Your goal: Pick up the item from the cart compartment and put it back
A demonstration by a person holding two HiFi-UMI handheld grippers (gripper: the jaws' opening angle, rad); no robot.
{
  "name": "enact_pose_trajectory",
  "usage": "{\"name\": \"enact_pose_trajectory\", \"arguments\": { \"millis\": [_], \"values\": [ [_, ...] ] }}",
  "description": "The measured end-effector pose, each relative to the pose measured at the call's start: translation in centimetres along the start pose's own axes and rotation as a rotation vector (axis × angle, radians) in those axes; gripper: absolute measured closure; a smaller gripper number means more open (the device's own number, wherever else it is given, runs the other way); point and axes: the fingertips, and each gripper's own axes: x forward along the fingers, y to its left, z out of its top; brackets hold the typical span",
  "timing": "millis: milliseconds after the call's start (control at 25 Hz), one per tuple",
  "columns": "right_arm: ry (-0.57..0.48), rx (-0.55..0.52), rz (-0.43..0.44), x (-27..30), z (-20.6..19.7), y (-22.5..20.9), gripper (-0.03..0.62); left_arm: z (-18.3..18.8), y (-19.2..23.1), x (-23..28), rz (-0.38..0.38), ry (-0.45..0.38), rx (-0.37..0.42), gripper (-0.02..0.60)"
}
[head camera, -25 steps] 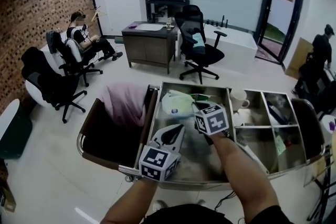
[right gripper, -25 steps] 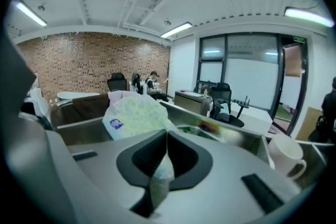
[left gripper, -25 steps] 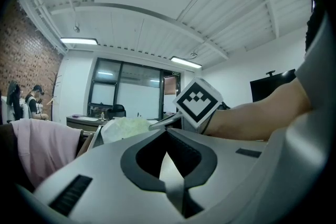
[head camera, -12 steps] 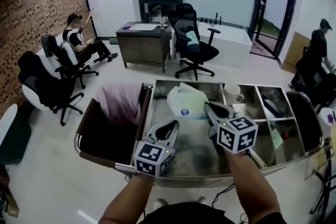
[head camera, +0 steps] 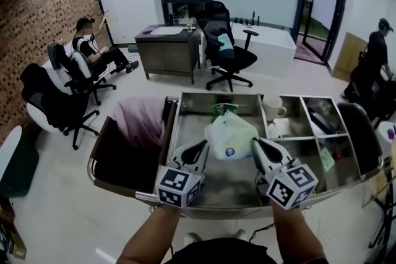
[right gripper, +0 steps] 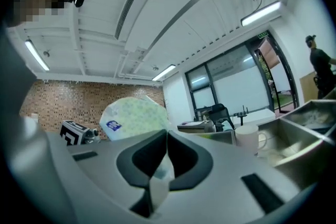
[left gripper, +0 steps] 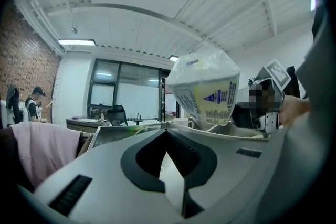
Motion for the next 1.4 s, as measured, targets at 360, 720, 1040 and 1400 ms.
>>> {"name": "enact_pose_trajectory", "arguments": {
  "millis": [360, 720, 1040, 1400],
  "values": [
    [0.028, -0.007, -0.03, 0.6, -1.4, -0.7, 0.571, 0.3, -0.1, -0.2, 0.001, -0.006, -0.001, 0.581],
    [0.033, 0.008, -0.052, 0.7, -1.5, -1.9, 0.571, 0.2, -0.3, -0.2, -0.004, -0.003, 0.031, 0.581],
    [0.037, 0.018, -0.055, 0.9, -1.7, -2.1, 0.571, -0.3, -0.2, -0.1, 0.002, 0.025, 0.037, 0.581],
    [0.037, 0.022, -0.055, 0.8, -1.7, -2.1, 0.571, 0.4, 0.5, -0.6, 0.039, -0.022, 0.02, 0.581]
  ]
}}
